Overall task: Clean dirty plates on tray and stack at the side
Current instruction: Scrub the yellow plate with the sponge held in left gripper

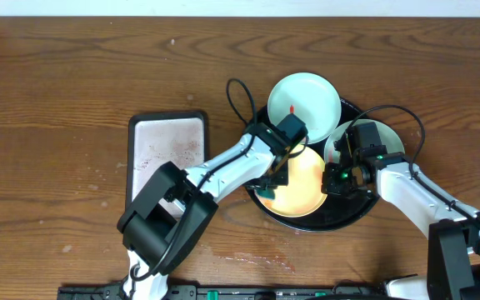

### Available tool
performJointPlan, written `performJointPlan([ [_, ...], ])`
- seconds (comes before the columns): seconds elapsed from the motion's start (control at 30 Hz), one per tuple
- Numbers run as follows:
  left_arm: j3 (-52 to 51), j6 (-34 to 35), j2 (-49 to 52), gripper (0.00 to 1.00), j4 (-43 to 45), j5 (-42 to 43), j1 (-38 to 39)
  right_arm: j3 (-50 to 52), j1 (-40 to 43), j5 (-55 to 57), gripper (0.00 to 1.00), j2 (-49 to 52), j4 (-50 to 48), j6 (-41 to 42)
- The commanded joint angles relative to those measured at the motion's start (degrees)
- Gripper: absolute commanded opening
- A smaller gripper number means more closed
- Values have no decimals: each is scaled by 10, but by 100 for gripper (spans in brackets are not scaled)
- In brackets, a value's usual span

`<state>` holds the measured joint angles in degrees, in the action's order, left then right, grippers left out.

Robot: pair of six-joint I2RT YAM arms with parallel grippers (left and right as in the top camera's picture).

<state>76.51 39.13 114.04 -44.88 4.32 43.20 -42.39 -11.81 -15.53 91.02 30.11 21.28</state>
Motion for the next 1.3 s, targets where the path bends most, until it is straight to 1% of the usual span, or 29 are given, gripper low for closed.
performJointPlan([
  [0.0,-11,6,25,8,3,-133,-17,17,5,97,1,23,10,-7],
  [0.1,-12,6,27,8,43,-73,-12,17,5,97,1,23,10,-7],
  [0.23,-13,12,36,8,132,59,-10,17,5,97,1,23,10,-7],
  [0.37,-13,21,49,8,189,130,-2,17,5,97,1,23,10,-8],
  [0.47,-13,11,50,8,202,173,13,17,5,97,1,23,10,-8],
  [0.6,-13,-30,50,8,192,230,38,17,5,97,1,23,10,-7],
  [0.77,-13,-38,50,8,150,231,46,17,5,97,1,23,10,-7],
  [0.87,-13,-32,50,8,122,200,34,17,5,97,1,23,10,-7],
  [0.93,-12,-15,49,7,90,140,21,17,5,97,1,23,10,-7],
  [1.03,-12,0,43,7,53,19,-2,17,5,97,1,23,10,-8],
  [1.07,-11,0,36,8,40,-51,-13,17,5,97,1,23,10,-8],
  [1.1,-9,-1,30,7,33,-94,-19,17,5,97,1,23,10,-8],
  [1.17,-3,-1,19,7,25,-170,-26,17,5,97,1,23,10,-8],
  [1.27,10,-18,6,7,24,-254,-27,17,5,97,1,23,10,-12],
])
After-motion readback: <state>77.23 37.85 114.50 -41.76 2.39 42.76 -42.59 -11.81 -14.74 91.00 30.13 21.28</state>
